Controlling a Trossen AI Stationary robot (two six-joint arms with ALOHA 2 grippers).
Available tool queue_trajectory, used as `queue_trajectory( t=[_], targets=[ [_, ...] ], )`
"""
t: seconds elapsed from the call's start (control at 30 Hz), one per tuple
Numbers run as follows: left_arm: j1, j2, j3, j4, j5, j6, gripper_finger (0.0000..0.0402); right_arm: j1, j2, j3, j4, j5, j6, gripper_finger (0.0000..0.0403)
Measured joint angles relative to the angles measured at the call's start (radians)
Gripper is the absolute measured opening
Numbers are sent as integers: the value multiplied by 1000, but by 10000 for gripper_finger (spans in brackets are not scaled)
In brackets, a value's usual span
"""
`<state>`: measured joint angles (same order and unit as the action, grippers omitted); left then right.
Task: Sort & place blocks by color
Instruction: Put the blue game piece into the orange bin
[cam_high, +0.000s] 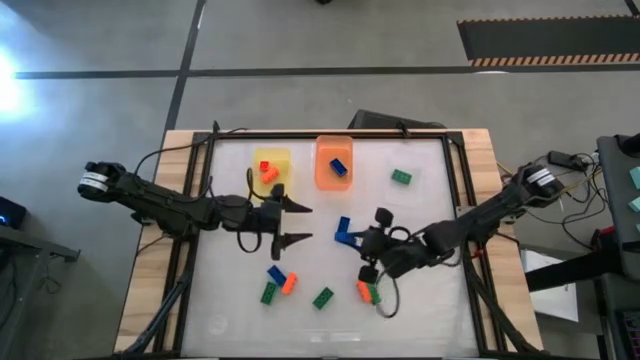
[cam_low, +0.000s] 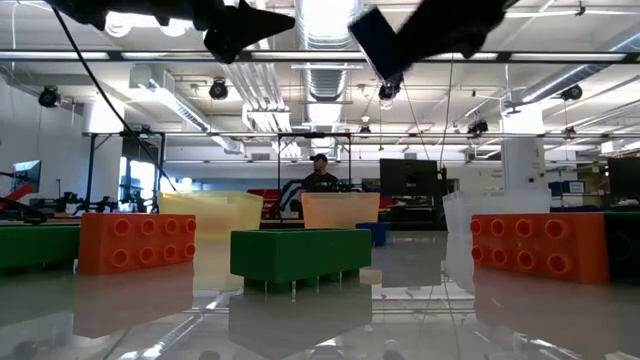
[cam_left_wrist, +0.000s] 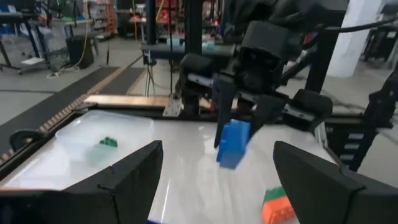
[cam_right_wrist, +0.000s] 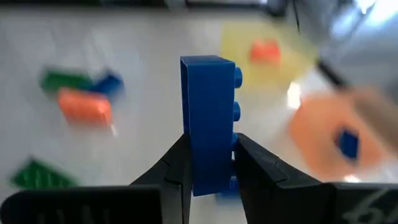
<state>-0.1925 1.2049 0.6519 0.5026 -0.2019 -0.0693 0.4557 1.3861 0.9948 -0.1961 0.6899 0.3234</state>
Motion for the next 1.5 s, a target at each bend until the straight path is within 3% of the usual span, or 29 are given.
queue_trajectory(
  t=[0.2,0.33,0.67,0.9,1.07,1.23,1.5],
  targets=[
    [0,17,-4,90,10,-3,288,-39,-26,-252,782,-57,-306,77],
    [0,81,-4,250,22,-2,288,-83,-22,-336,1058,-119,-378,77],
    [9,307,56,546,27,-2,288,-135,-23,-354,1087,-221,-378,77],
    [17,408,147,563,60,7,288,-136,-23,-353,1080,-222,-387,77],
    [16,411,159,567,69,25,278,-136,-22,-353,1064,-220,-386,77],
    [21,410,159,560,69,27,229,-136,-22,-353,1064,-219,-387,77],
    [23,410,157,554,66,26,113,-136,-22,-353,1065,-219,-386,77]
  ],
)
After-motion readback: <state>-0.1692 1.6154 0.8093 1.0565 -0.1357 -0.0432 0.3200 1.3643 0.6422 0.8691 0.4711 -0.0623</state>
